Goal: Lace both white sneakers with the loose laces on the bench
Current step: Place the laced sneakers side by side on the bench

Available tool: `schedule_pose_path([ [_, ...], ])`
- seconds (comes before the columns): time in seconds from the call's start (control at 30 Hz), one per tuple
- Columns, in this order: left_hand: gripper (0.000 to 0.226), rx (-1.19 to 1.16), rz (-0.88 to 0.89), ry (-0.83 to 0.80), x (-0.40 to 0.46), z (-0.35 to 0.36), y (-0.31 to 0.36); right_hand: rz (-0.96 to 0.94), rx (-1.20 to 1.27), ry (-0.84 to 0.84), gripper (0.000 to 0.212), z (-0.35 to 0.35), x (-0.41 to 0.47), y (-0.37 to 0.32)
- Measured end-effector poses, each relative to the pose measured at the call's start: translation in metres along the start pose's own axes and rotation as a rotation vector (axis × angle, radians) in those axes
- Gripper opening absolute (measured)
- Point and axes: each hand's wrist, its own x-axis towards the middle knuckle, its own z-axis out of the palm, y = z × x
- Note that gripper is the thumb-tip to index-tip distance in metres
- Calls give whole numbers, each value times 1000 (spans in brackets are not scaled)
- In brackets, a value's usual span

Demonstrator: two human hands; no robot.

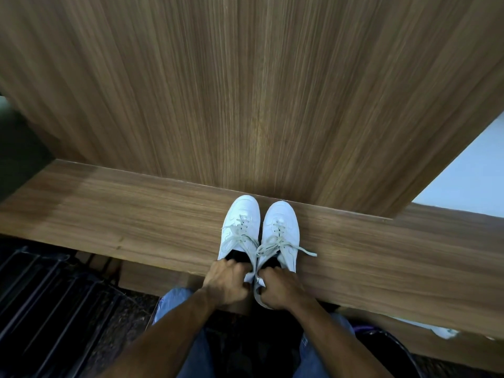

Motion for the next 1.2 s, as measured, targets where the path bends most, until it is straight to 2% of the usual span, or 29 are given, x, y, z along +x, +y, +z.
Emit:
schedule_pose_path([
  [0.27, 25, -29, 38, 128, 2, 8, -3, -63, 57, -37, 28, -4, 5, 8],
  [0.5, 28, -68, 33, 175, 2, 12, -4, -136, 105, -81, 18, -9, 10, 12],
  [0.87, 24, -174, 133, 292, 3, 23, -9, -141, 25, 5, 28, 11, 19, 18],
  [0.97, 23, -188, 134, 258, 4, 21, -7, -144, 10, -34, 29, 10, 20, 19],
  [1.03, 24, -172, 131, 178, 5, 13, -7, -138, 22, -83, 27, 3, 20, 18],
  [1.2, 24, -38, 115, -184, 8, -16, 0, -79, -40, -210, 27, -12, 15, 6],
])
